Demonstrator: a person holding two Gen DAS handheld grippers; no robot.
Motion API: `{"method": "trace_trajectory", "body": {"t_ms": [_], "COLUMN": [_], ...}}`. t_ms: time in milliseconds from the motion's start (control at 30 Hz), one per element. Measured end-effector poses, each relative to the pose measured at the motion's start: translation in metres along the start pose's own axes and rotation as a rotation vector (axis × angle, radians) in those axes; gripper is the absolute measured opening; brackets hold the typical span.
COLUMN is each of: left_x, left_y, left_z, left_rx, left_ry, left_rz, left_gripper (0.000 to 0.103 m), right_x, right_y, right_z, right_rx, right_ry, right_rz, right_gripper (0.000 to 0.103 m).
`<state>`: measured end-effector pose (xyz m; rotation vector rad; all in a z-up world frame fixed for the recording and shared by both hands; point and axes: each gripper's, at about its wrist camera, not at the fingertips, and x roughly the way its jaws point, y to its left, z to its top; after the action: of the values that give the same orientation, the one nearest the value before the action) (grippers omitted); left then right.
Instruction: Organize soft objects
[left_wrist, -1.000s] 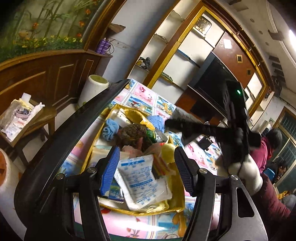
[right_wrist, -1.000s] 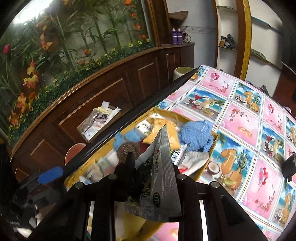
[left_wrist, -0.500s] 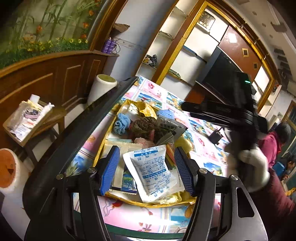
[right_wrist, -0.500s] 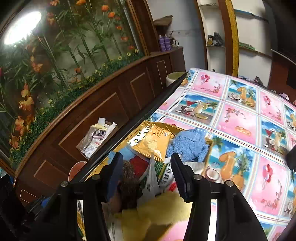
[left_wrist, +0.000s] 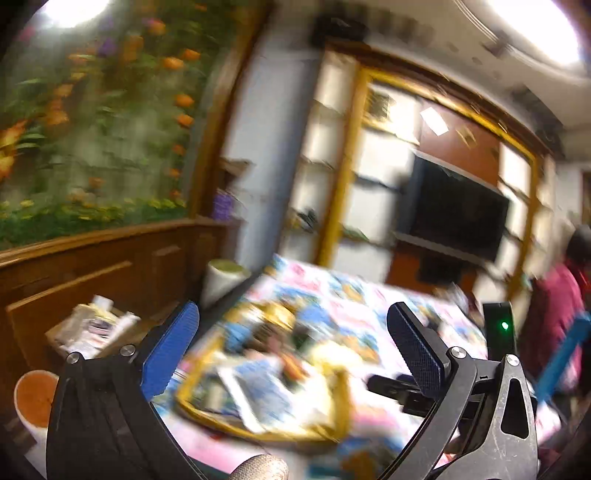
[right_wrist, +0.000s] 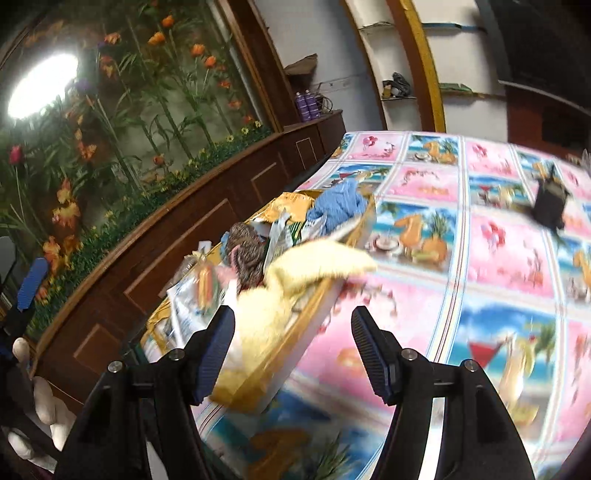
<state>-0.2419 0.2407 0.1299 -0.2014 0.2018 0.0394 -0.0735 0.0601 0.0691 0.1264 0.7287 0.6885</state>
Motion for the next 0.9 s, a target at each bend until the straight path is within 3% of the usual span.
{"method": "trace_trajectory", "body": {"t_ms": [67, 167, 233, 367, 500, 700, 900], "left_x": [0.003, -0.003, -0.005, 0.008, 0.021, 0.038, 0.051], "left_y": [-0.024, -0.071, -0.094, -0.119, -0.139, -0.151, -0.142], "left_z": [-0.007, -0.020, -0.024, -0.022, -0.023, -0.034, -0.041], "left_rx": [0.085, 0.235, 0.267, 0.256, 0.238, 0.250, 0.268], "left_ry": [0.038, -0.010, -0.023, 0.041, 0.117, 0.183, 0.193], "left_rz": [-0.005, 0.053, 0.031, -0.029, -0.013, 0.044, 0.165], "left_gripper": [0.103, 0.103, 0.103, 0.103, 0.103, 0.103, 0.103], "right_x": [-0.011, -0.024, -0.027, -0.031, -0.040, -0.053, -0.057], "right_y": [-0.001, 0.000, 0.000, -0.014, -0.029, -0.057, -0.072], "right_z": [-0.014, -0.033, -0.042, -0.054, -0.063, -0.066, -0.061], "right_rx": [0.009, -0.022, -0.032, -0.001, 0.029, 0.110, 0.144], "right_ry": [-0.028, -0.064, -0.059, -0.036, -0.035, -0.046, -0.046], "right_rz": [0.003, -0.035, -0.041, -0.015, -0.005, 0.006, -0.006], "right_gripper": [0.066, 0.066, 0.066, 0.067, 0.067, 0.067, 0.068]}}
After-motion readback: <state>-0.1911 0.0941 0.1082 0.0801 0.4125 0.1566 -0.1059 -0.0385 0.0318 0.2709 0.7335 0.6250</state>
